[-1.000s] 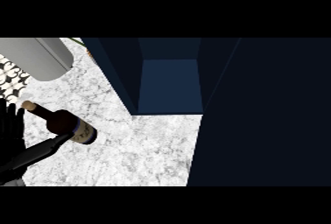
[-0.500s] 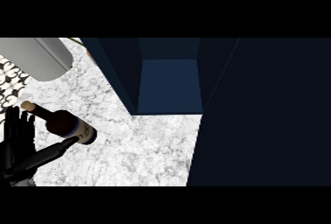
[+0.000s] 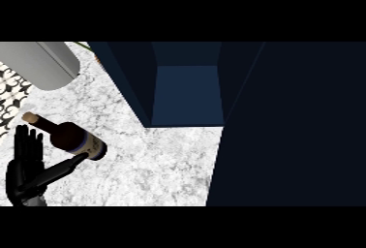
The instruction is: Pick up the wine, place it into the cabinet and close the cabinet
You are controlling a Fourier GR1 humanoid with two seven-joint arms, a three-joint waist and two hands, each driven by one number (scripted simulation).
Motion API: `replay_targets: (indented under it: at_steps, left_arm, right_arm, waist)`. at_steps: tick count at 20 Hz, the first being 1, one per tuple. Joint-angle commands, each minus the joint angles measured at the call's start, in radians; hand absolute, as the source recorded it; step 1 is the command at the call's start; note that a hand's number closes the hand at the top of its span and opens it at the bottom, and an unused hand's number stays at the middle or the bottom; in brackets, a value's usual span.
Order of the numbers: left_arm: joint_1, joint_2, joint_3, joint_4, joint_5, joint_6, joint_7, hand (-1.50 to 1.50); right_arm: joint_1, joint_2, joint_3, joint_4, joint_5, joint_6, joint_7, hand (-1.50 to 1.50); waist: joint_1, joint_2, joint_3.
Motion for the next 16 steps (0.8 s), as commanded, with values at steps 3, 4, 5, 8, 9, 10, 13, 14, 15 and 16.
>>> replay_targets:
  at_steps: [3,4,5,8,9,10,13,14,15,16]
  left_arm:
    - [0.031,-0.002,0.005,0.047,0.055,-0.082,-0.050,-1.50]
    - [-0.038,0.008,0.010,0.122,0.061,-0.079,-0.039,-1.50]
    - [-0.061,0.033,0.046,0.222,0.096,-0.126,-0.090,-1.50]
    - [-0.073,0.034,0.035,0.236,0.109,-0.152,-0.089,-1.50]
    - [-0.040,0.028,0.036,0.224,0.116,-0.176,-0.109,-1.50]
    - [-0.097,0.029,0.025,0.284,0.114,-0.177,-0.099,-1.50]
    - [-0.097,0.001,0.021,0.347,0.100,-0.173,-0.190,-1.50]
    - [-0.138,0.024,0.027,0.380,0.102,-0.171,-0.170,-1.50]
    - [-0.102,-0.040,-0.004,0.347,0.081,-0.144,-0.199,-1.50]
    - [-0.093,-0.030,-0.011,0.340,0.073,-0.139,-0.197,-1.50]
  right_arm:
    - [0.026,-0.062,-0.033,-0.204,0.086,0.003,0.110,-1.50]
    - [0.124,-0.075,0.053,-0.206,0.106,-0.002,0.007,-1.50]
    - [0.105,-0.050,0.037,-0.138,0.098,-0.018,-0.042,-1.50]
    - [0.007,-0.011,0.076,-0.121,0.155,-0.042,0.056,-1.50]
    - [0.082,-0.060,0.103,-0.190,0.179,-0.057,0.036,-1.50]
    - [0.069,-0.083,0.027,-0.154,0.095,-0.020,-0.010,-1.50]
    - [0.020,-0.056,0.061,-0.154,0.144,-0.049,0.052,-1.50]
    - [0.019,-0.053,0.090,-0.166,0.173,-0.065,0.086,-1.50]
    - [0.098,-0.104,0.084,-0.216,0.126,-0.052,0.026,-1.50]
    - [0.041,-0.082,0.047,-0.175,0.125,-0.046,0.060,-1.50]
  waist:
    - [0.007,-0.001,0.000]
    - [-0.006,-0.001,0.001]
    - [-0.004,0.002,0.000]
    - [0.005,0.000,-0.001]
    - [-0.007,-0.004,-0.001]
    - [-0.002,0.002,0.000]
    - [0.000,0.000,-0.001]
    - [-0.004,0.000,-0.001]
    - [-0.009,-0.002,0.000]
    - [0.004,0.000,0.001]
